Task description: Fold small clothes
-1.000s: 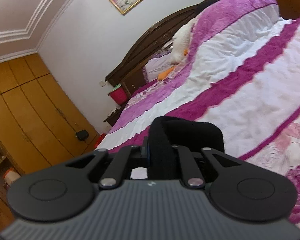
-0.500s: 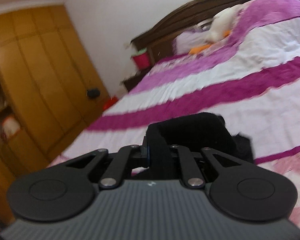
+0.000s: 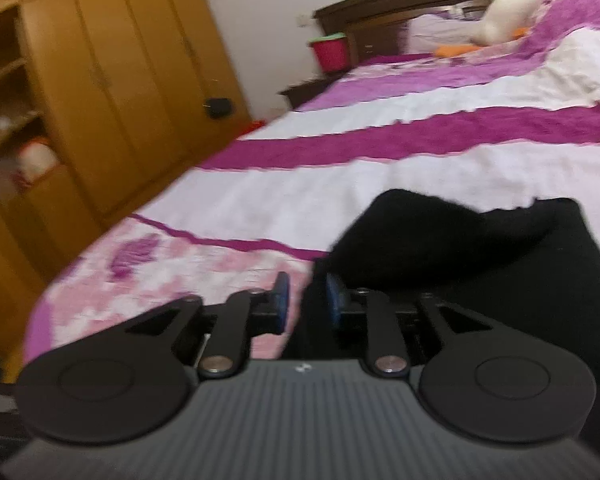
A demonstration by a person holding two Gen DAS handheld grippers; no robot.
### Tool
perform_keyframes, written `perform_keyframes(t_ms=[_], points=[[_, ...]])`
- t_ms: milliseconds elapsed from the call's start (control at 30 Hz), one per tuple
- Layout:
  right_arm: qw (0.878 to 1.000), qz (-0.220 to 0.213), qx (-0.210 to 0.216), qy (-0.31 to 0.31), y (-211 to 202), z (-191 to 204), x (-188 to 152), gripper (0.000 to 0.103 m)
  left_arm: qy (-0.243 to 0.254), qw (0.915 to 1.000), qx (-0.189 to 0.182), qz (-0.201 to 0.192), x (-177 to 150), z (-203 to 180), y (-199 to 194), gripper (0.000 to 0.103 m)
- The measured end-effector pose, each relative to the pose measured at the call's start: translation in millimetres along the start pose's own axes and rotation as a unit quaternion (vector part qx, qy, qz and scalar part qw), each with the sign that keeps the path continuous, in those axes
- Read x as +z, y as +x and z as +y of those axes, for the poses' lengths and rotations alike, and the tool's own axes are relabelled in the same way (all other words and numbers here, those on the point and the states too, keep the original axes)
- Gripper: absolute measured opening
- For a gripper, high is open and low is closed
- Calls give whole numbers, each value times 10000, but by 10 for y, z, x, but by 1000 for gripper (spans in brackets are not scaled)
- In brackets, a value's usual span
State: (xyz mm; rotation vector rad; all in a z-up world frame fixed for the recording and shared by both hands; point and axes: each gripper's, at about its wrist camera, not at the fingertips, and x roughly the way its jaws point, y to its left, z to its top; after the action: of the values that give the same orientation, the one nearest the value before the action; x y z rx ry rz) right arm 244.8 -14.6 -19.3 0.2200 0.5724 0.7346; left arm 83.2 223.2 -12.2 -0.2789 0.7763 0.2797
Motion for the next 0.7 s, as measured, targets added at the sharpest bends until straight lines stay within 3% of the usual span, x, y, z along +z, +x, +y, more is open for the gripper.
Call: perform_keyframes(t_ms=[100, 300, 700], points=[[9994, -56, 331, -128, -160, 105, 2, 35, 36, 10000, -30, -39, 25, -53, -33, 76], [9995, -161, 179, -223, -554, 89, 0, 36, 162, 9996, -145, -184, 107, -230, -132, 76], [9901, -566, -1282, 82, -1239, -600, -143, 37, 113, 9958, -877, -226, 194, -725, -133, 76]])
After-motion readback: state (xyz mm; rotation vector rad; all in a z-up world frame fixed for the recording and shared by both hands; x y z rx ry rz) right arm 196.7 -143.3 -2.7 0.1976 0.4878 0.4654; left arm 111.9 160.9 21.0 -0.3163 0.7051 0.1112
